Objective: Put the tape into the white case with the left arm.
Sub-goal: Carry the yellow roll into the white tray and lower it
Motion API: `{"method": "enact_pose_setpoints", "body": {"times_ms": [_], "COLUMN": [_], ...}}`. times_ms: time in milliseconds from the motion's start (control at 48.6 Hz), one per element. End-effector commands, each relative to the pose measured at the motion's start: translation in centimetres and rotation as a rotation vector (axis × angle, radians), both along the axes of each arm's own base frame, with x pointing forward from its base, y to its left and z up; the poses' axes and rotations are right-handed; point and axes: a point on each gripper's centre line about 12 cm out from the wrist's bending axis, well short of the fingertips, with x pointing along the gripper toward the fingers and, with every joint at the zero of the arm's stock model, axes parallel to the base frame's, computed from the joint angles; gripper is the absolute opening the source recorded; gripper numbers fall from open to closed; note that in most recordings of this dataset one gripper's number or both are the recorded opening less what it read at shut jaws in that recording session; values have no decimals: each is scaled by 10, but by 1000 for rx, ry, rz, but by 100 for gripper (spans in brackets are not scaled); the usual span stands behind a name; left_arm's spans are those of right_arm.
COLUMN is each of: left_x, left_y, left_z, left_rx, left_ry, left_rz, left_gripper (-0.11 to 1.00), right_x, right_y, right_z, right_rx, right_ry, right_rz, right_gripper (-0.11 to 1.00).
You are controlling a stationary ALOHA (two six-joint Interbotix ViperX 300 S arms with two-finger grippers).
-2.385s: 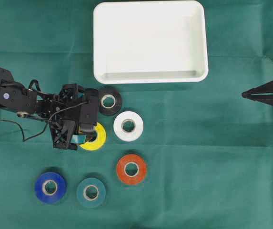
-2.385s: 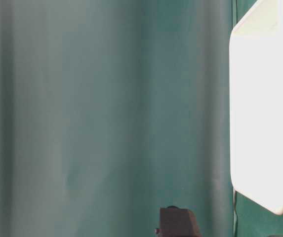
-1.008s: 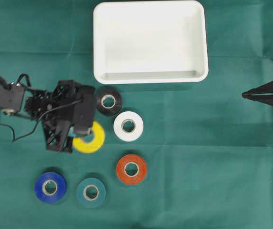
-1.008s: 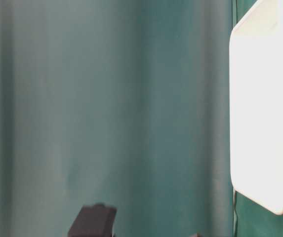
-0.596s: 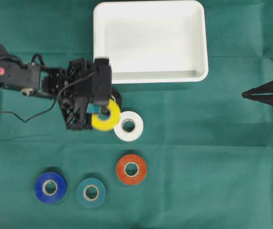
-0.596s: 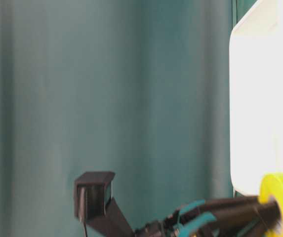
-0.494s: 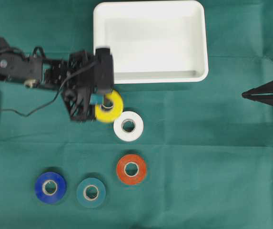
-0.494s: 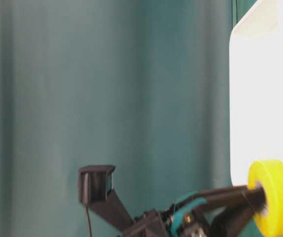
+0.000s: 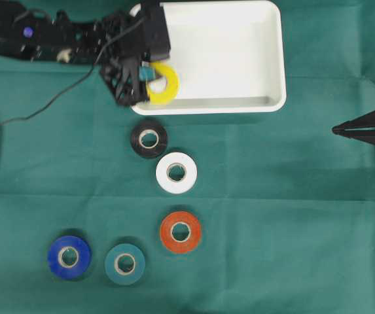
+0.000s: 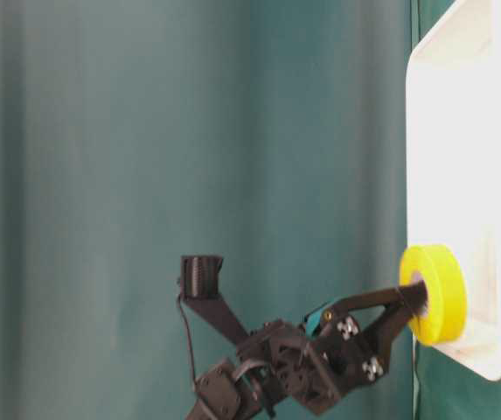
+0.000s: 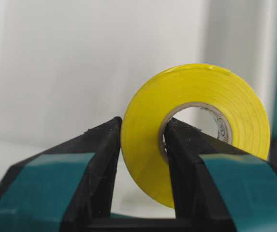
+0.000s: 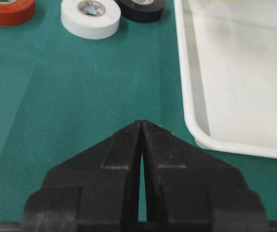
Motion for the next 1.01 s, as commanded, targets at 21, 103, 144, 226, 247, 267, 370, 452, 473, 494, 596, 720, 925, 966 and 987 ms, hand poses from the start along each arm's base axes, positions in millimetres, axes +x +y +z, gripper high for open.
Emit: {"method": "enact_pose_setpoints", "body": {"times_ms": [21,103,144,226,247,267,370,452,473,494,596,720,925,966,987], "left_x": [7,8,8,8,8,7,4,1,1,0,0,0,-2,-2,-2], "left_y": [24,43,49,62,64,67,79,83,84,84,83,82,82,82,82], "left_z": [12,8,6,3,3,2,1,0,0,-1,-2,-3,-4,-5,-4], "left_rx": [36,53,61,75,77,80,91,96,98,97,96,92,92,93,94], "left_ry": [-37,-25,-20,-10,-11,-6,0,6,7,9,11,13,18,20,17], "left_rz": [27,44,47,56,60,61,73,77,76,78,76,77,76,73,73], "left_gripper": [26,26,26,26,26,26,26,26,26,26,26,26,38,49,56], "right_x": [2,2,2,2,2,2,2,2,2,2,2,2,2,2,2], "right_y": [0,0,0,0,0,0,0,0,0,0,0,0,0,0,0], "right_z": [4,4,4,4,4,4,3,3,3,4,3,3,4,3,3], "right_rx": [0,0,0,0,0,0,0,0,0,0,-3,-4,-4,-4,-4], "right_ry": [-14,-12,-12,-12,-12,-12,-11,-11,-11,-12,-12,-12,-14,-12,-12], "right_rz": [-1,-1,-1,0,-1,-1,-1,-1,-1,-1,0,1,1,1,1], "right_gripper": [-9,-9,-9,-9,-9,-9,-9,-9,-9,-9,-9,-9,-9,-9,-9]}}
